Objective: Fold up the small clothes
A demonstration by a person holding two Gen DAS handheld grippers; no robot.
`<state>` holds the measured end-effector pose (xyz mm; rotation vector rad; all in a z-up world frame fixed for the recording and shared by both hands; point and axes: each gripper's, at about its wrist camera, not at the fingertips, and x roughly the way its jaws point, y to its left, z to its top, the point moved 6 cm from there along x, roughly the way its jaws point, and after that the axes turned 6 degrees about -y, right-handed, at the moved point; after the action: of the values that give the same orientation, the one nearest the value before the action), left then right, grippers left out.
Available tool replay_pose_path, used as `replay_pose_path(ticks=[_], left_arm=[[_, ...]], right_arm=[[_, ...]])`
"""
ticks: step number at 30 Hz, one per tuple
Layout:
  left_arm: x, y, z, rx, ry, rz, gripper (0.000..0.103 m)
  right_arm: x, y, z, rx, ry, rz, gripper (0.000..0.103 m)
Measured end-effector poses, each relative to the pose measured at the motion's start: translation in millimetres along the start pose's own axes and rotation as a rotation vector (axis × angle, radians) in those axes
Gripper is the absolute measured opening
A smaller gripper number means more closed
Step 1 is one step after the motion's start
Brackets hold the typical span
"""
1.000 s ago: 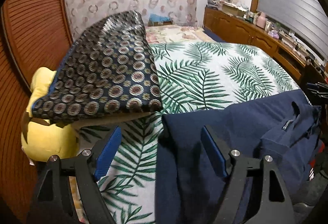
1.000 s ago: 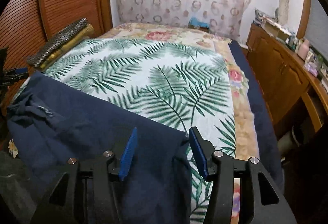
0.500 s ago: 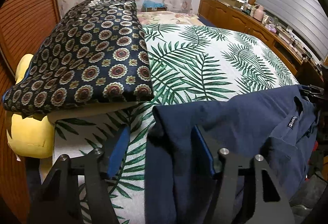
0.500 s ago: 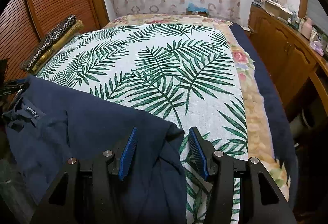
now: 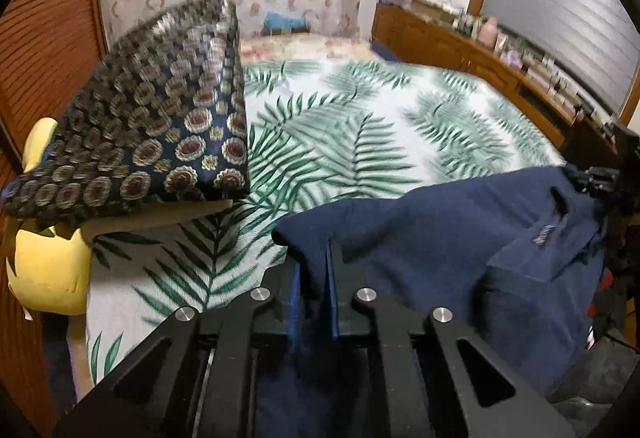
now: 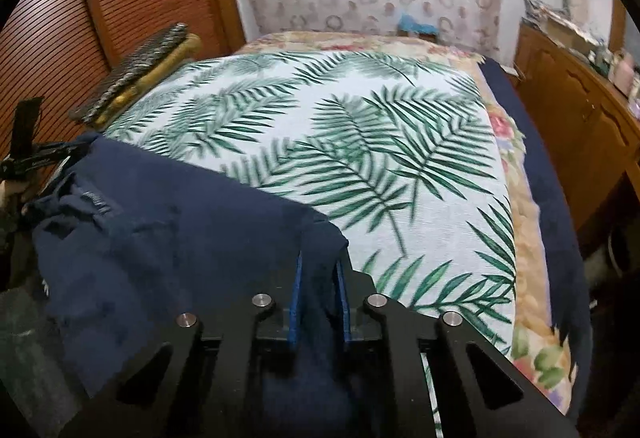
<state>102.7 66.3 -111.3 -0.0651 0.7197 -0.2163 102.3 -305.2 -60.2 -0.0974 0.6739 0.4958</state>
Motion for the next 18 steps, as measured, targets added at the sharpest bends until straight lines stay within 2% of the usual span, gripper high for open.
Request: replay_pose_path(ticks=[4, 8, 13, 18], left_arm=[[-56, -12, 11, -0.042, -0.124, -0.044, 0.012], [-116, -24, 29, -0.034, -0.253, -0.042, 0.012], [-172, -37, 54, -0.009, -0.364, -0.063, 0.012], [-214, -48, 68, 0.012, -0.433, -0.098, 0.012]], right_arm=[[-51, 19, 14, -0.046, -0.110, -0.009, 0.013], [-108, 34, 33, -0.064, -0.210, 0.001, 0.013], [-160, 50, 51, -0.108, -0.279, -0.019, 0.012], [-216, 63, 66, -0.133, -0.350, -0.010, 0.012]])
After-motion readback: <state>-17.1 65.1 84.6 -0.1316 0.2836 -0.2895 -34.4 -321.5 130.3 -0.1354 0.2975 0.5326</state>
